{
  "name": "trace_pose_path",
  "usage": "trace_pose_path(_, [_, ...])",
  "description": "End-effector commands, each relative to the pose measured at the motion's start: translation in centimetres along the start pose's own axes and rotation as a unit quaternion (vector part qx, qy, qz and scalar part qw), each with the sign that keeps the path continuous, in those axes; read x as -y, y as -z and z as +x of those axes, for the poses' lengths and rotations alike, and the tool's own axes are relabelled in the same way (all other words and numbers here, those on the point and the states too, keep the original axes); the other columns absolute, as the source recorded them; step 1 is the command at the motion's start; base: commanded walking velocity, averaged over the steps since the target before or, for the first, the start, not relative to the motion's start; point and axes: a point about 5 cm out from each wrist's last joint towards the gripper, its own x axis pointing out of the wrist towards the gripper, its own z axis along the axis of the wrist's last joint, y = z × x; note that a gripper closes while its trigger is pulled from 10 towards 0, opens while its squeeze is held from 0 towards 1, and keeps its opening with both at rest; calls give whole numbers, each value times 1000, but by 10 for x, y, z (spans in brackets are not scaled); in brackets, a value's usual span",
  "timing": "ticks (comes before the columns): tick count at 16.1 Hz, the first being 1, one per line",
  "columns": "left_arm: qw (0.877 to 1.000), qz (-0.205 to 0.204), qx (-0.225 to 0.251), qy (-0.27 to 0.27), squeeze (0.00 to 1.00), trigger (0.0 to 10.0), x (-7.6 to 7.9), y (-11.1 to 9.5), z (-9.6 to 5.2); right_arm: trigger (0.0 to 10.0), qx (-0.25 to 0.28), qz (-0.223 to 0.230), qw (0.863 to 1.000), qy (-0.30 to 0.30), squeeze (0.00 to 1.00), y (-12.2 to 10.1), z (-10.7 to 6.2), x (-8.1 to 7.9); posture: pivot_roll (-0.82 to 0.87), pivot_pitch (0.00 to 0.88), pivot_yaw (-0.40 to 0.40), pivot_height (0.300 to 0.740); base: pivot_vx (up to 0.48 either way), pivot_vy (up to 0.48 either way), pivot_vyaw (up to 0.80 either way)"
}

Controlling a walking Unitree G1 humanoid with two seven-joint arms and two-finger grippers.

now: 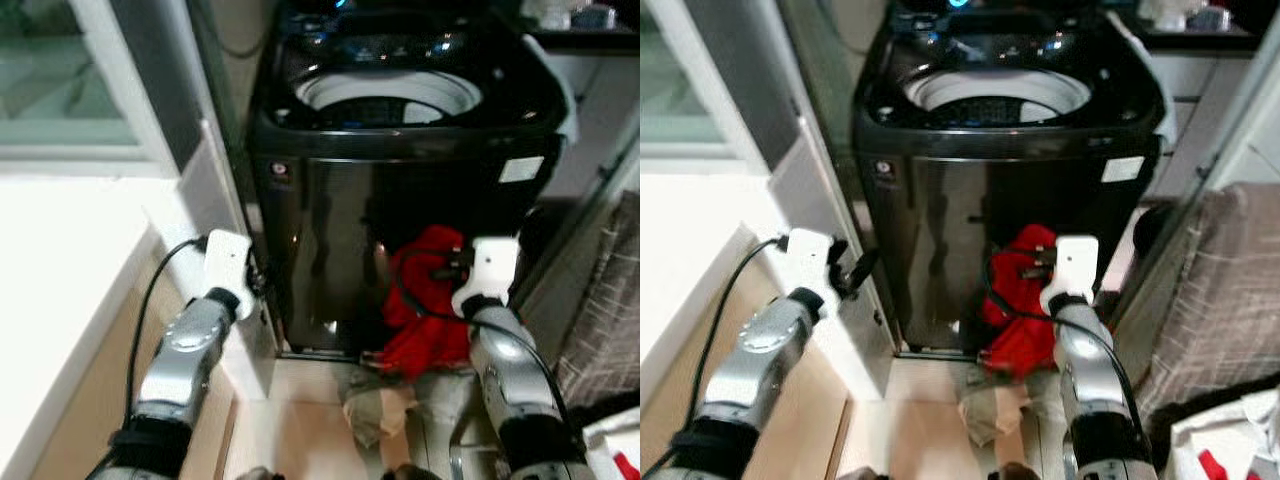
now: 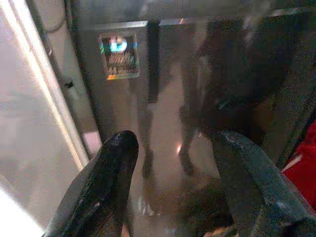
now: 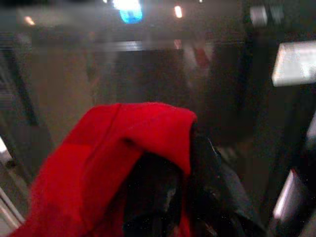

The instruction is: Clothes washing

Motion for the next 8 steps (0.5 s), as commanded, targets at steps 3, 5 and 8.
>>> trace_pose_path(3, [999, -4, 43, 11, 0, 10000, 7, -15, 10, 0, 24, -24, 999, 12, 0, -17, 6, 0, -140, 0, -3, 727, 0, 0, 0])
trace_pose_path(5, [999, -13, 34, 12, 0, 10000, 12, -5, 7, 0, 24, -36, 999, -8, 0, -22, 15, -3, -142, 0, -23, 727, 0, 0, 0])
trace_pose_path(8, [999, 5, 34, 16, 0, 10000, 15, -5, 8, 0, 20, -44, 999, -7, 0, -25, 19, -3, -141, 0, -22, 727, 0, 0, 779])
